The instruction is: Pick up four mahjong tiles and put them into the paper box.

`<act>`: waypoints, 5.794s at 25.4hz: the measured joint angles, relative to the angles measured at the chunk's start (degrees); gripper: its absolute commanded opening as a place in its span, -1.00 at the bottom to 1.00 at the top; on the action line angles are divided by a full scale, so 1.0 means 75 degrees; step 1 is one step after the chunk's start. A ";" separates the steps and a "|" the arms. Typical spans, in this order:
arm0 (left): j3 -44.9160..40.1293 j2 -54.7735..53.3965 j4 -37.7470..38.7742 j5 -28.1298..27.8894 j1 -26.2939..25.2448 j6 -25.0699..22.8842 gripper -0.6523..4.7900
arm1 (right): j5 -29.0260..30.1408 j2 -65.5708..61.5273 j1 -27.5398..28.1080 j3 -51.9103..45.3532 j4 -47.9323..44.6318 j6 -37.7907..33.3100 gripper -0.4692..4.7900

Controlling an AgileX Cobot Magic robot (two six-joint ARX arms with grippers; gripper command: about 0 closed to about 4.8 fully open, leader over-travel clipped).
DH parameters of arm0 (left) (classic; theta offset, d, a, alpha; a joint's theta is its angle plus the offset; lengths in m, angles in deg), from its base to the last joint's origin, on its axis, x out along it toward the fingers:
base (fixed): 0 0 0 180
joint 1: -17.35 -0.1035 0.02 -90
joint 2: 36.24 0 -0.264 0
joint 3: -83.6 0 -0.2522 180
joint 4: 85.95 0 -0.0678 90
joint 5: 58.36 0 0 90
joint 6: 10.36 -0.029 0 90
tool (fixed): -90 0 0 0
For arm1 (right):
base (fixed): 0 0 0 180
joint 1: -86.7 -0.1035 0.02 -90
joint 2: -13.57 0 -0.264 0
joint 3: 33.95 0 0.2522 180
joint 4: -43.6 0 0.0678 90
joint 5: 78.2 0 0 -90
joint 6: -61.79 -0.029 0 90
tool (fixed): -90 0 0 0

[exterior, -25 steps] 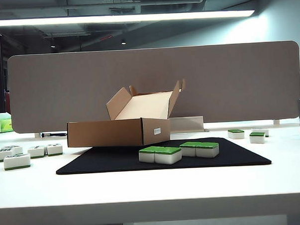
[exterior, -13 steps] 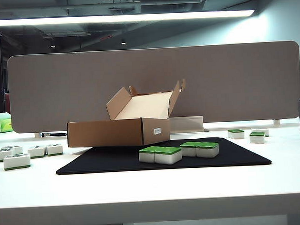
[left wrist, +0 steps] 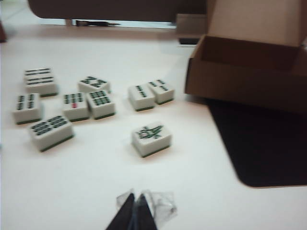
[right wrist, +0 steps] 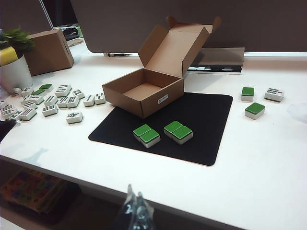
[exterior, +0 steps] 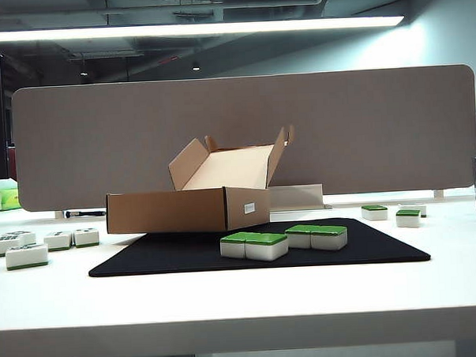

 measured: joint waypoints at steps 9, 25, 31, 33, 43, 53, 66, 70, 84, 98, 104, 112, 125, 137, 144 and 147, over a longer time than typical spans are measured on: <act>0.1055 -0.0003 -0.0766 0.1582 0.0000 0.0495 -0.78 | 0.0000 0.0000 0.0000 -0.0003 0.0003 -0.0003 -0.83; 0.5018 -0.4249 -0.2369 0.3276 0.0000 0.1017 -0.78 | 0.0000 -0.0003 0.0000 -0.0003 0.0000 0.0000 -0.83; 0.6484 -0.6662 -0.2346 0.4176 0.0283 0.2343 -0.78 | -0.0003 -0.0003 0.0003 -0.0003 0.0000 0.0000 -0.83; 0.6849 -0.7175 -0.2075 0.4211 0.0761 0.2401 -0.78 | -0.0003 -0.0003 0.0003 -0.0003 0.0003 0.0000 -0.83; 0.7417 -0.9288 -0.1883 0.2908 0.2984 0.1754 -0.78 | -0.0003 -0.0003 0.0006 -0.0003 0.0000 0.0000 -0.83; 0.7752 -1.0445 -0.0557 0.1037 0.4299 0.0959 -0.78 | -0.0006 -0.0003 0.0006 -0.0003 0.0000 0.0000 -0.83; 1.0719 -1.3132 0.2355 0.0055 0.5275 0.0504 -0.78 | -0.0003 -0.0003 0.0009 -0.0003 0.0064 0.0000 -0.83; 1.1648 -1.3849 0.3436 0.0023 0.5278 0.0498 -0.78 | -0.0009 -0.0003 0.0006 -0.0003 0.0125 0.0000 -0.83; 1.3962 -1.5743 0.6560 -0.0417 0.5275 0.0315 -0.70 | -0.0009 -0.0003 0.0009 -0.0006 0.0128 0.0000 -0.83; 1.3965 -1.5912 0.6073 -0.0487 0.5275 0.0361 0.97 | -0.0009 -0.0003 0.0006 -0.0006 0.0131 0.0000 -0.83; 1.3965 -1.6206 0.5971 -0.0487 0.5275 0.0361 0.97 | -0.0009 -0.0003 0.0009 -0.0006 0.0131 0.0000 -0.83; 1.3965 -1.6696 0.5738 -0.0487 0.5275 0.0367 0.95 | -0.0009 -0.0003 0.0009 -0.0006 0.0131 0.0000 -0.83; 1.4088 -1.6772 0.6184 -0.0478 0.5403 0.0399 0.12 | -0.0012 -0.0003 0.0009 -0.0006 0.0131 0.0000 -0.83; 1.6725 -1.6751 0.7431 -0.0729 0.5555 0.0309 0.12 | -0.0012 -0.0003 0.0009 -0.0006 0.0131 0.0000 -0.83; 1.6946 -1.6754 0.7222 -0.2433 0.4945 -0.0277 0.12 | -0.0012 -0.0003 0.0009 -0.0006 0.0131 0.0000 -0.83; 1.6946 -1.6763 0.6901 -0.2503 0.4334 -0.0321 0.12 | -0.0012 -0.0003 0.0009 -0.0006 0.0131 0.0000 -0.83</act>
